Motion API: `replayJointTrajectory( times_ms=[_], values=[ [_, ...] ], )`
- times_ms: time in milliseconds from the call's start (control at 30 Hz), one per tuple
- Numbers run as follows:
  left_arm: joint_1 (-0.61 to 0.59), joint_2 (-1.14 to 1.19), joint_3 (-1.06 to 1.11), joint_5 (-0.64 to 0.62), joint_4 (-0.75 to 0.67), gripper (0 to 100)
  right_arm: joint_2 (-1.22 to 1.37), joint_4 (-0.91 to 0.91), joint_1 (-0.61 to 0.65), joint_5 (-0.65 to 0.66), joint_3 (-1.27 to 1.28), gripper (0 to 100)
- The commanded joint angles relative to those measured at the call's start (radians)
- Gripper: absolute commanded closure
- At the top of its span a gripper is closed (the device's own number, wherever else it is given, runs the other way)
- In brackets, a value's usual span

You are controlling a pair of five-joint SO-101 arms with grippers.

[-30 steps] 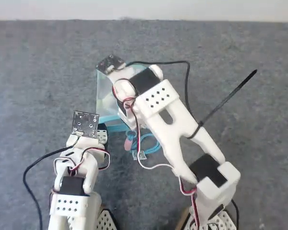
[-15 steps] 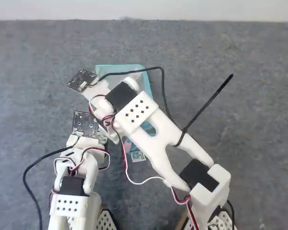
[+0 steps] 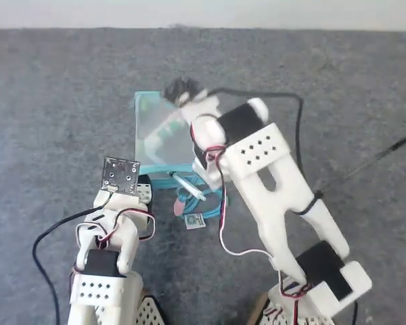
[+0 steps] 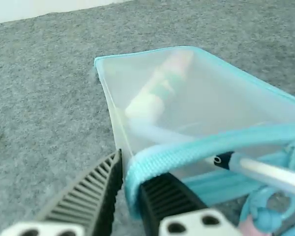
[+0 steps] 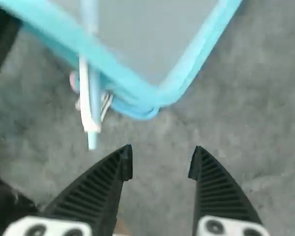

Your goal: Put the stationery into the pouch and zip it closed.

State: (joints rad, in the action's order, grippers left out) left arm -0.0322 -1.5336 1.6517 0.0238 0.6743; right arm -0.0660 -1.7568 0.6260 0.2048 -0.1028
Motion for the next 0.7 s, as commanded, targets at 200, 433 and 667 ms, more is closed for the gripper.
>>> replayJointTrajectory(
  times_ms=[200,433,667],
  values=[
    [0.008,0.008,-0.033,0.008,-0.034,99,-0.394,0.013,0.125,0.069,0.304,89.7],
    [0.008,0.008,-0.033,0.008,-0.034,99,-0.395,0.259,0.203,0.071,0.516,90.2],
    [0.008,0.008,-0.031,0.008,-0.032,99,-0.332,0.421,0.180,0.009,0.499,90.2]
  ],
)
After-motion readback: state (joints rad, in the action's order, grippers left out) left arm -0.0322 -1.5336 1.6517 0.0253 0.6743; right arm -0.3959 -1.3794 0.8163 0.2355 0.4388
